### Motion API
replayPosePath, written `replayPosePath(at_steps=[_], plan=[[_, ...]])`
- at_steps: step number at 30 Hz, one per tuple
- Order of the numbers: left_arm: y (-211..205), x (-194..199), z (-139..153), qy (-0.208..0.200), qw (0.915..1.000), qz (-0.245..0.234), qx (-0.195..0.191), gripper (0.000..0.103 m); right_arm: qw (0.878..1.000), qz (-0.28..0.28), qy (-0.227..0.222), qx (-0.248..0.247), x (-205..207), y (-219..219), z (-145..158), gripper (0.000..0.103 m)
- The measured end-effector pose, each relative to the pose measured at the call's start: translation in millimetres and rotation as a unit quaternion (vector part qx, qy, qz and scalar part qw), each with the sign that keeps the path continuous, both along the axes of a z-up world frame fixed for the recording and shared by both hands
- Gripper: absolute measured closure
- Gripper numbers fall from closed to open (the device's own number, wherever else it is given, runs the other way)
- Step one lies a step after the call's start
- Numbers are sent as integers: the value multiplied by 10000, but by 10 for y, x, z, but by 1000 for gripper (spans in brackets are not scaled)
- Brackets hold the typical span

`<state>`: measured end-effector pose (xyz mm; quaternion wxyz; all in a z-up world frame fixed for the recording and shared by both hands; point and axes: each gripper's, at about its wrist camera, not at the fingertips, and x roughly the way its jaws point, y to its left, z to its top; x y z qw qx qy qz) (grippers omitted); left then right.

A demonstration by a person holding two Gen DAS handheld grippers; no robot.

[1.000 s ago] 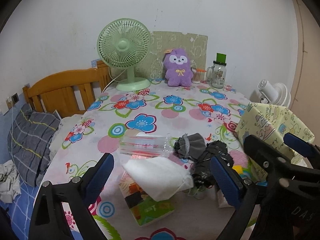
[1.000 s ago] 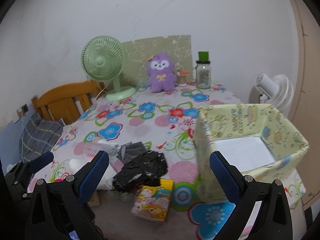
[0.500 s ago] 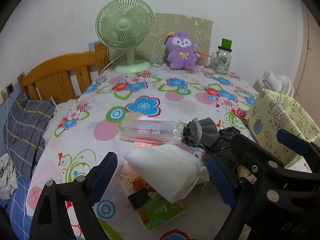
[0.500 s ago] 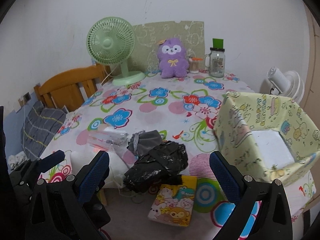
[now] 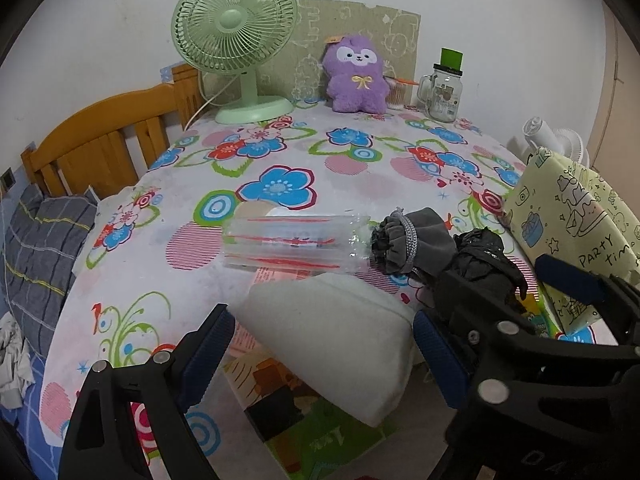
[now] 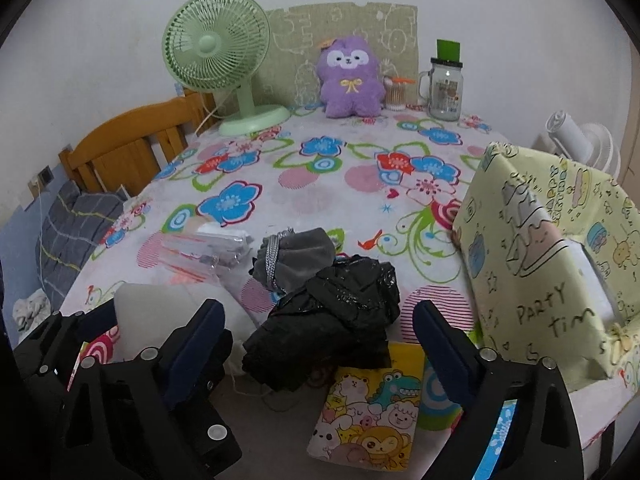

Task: Organize soft objects
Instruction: 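Lower both tools onto the black wrapped umbrella and close both grippers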

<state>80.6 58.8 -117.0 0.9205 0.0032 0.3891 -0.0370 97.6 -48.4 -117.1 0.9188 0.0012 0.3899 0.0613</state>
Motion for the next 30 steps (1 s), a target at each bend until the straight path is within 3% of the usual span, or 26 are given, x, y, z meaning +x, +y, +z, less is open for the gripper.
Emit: replayPosePath(at_steps=[6, 12, 16, 21, 30], plan=[[-46, 65, -45, 47, 9999, -108, 121, 13, 9995, -170, 220, 136, 109, -45, -106, 9], [-69, 128, -99, 179, 9995, -262, 41, 21, 9986, -216, 432, 237, 194, -39, -196, 20], [-94, 136, -94, 151, 9992, -357, 17, 31, 9982, -263, 478, 230, 233, -30, -229, 33], [-153, 129, -82, 112, 9987, -496, -14, 44, 9978, -283, 535, 272, 264, -44, -234, 39], [-154, 124, -31, 56, 9990, -435, -51, 55, 9974, -315, 517, 396, 249, -96, -192, 45]])
